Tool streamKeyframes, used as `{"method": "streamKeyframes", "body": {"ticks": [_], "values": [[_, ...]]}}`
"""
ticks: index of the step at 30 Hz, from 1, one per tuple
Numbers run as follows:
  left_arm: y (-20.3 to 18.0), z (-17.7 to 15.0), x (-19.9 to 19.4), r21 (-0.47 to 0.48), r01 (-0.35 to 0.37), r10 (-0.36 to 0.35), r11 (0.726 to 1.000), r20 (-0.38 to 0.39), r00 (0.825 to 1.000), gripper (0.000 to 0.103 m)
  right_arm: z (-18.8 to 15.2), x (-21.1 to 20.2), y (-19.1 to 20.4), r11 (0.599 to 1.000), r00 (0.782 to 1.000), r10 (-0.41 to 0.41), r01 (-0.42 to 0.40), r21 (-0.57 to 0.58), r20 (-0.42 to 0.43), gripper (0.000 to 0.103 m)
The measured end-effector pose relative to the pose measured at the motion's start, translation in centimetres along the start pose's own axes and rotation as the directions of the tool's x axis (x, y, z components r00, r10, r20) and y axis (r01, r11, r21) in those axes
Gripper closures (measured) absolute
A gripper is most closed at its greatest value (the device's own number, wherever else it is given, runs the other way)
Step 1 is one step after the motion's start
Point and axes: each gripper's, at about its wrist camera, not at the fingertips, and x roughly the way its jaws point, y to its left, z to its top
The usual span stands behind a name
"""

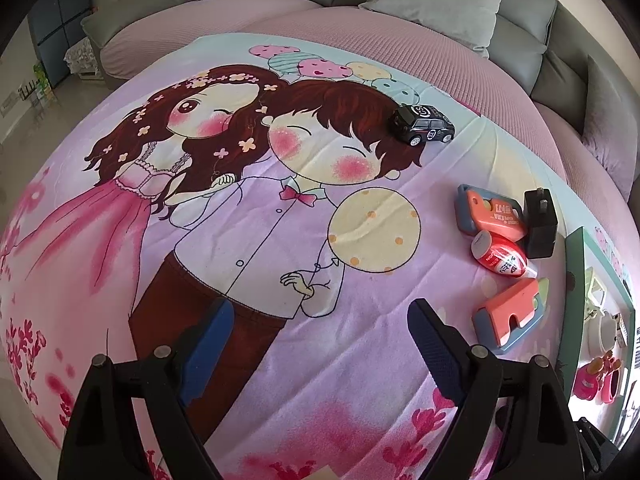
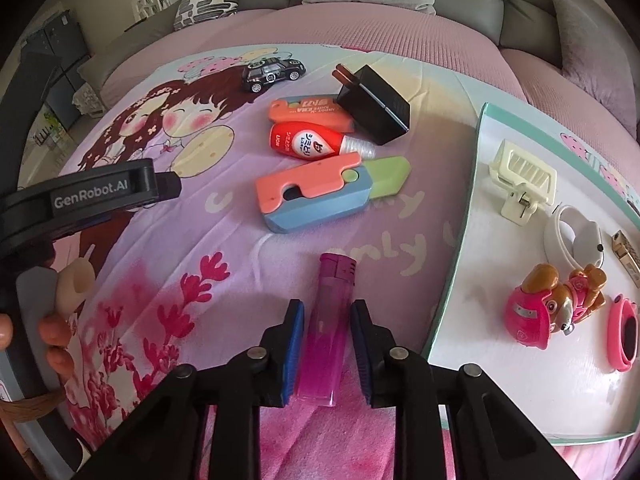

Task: Organize rigid objects
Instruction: 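Close right tool on the pink lighter lying on the bed, then carry the pink lighter over the tray while left tool grasps the pink-blue toy knife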

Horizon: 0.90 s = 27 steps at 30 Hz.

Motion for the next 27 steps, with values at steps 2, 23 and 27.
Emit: {"method": "streamKeyframes", "body": {"ticks": [2, 23, 27], "values": [[0.0, 0.0, 0.0, 0.001, -0.001, 0.001, 1.000, -0.001, 1.000, 0.014, 0.0, 0.1, 0.1, 1.000, 1.000, 0.000, 0.000, -0.003, 0.002, 0.081], [-2.6, -0.1, -0.5, 0.066, 0.045, -0.046, 0.997, 0.014, 0.999, 0.014, 1.5, -3.6, -4.0, 0.986, 0.979, -0.022, -0.011, 0.165, 0.200, 0.081], [-4.9, -0.4, -0.9, 0.135, 0.093, -0.097, 0.986, 0.025, 0.995, 0.014, 1.7, -5.0, -5.9, 0.978, 0.969, -0.051, 0.000, 0.208, 0.241, 0.081]]}}
